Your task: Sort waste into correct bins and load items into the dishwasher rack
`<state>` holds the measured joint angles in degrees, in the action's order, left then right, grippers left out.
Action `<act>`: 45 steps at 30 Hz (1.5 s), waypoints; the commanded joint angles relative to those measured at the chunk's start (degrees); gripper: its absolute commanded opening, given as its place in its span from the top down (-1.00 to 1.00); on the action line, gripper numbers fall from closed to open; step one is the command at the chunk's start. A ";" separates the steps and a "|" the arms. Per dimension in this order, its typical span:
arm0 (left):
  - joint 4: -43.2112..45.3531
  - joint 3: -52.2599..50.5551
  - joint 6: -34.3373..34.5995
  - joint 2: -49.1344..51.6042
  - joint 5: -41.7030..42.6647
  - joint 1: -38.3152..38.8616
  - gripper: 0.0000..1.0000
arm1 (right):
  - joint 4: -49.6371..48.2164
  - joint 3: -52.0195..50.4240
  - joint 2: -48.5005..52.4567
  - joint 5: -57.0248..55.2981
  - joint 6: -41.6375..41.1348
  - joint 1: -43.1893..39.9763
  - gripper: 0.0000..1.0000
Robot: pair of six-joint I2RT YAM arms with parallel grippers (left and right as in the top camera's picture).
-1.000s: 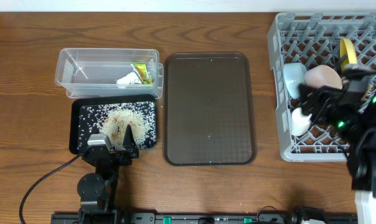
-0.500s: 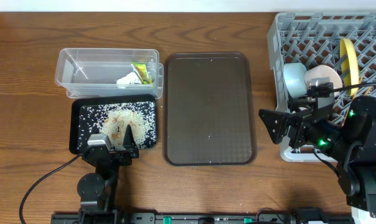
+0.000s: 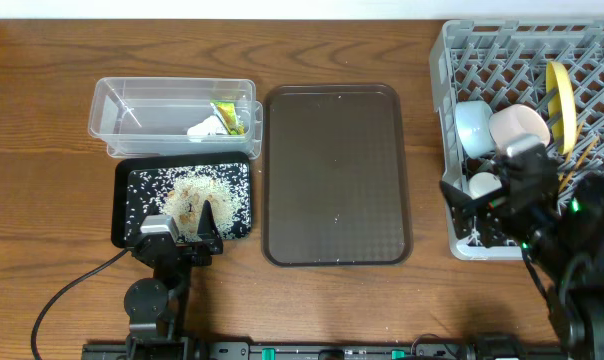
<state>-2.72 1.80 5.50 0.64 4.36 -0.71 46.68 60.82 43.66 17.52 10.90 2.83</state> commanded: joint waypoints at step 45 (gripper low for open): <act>-0.81 -1.57 -0.76 -0.31 0.59 -0.28 -0.87 | -43.45 -60.50 -43.36 -6.58 1.60 -1.29 -0.99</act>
<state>-2.70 1.80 5.50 0.64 4.36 -0.71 2.96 0.40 0.69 11.29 12.23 2.11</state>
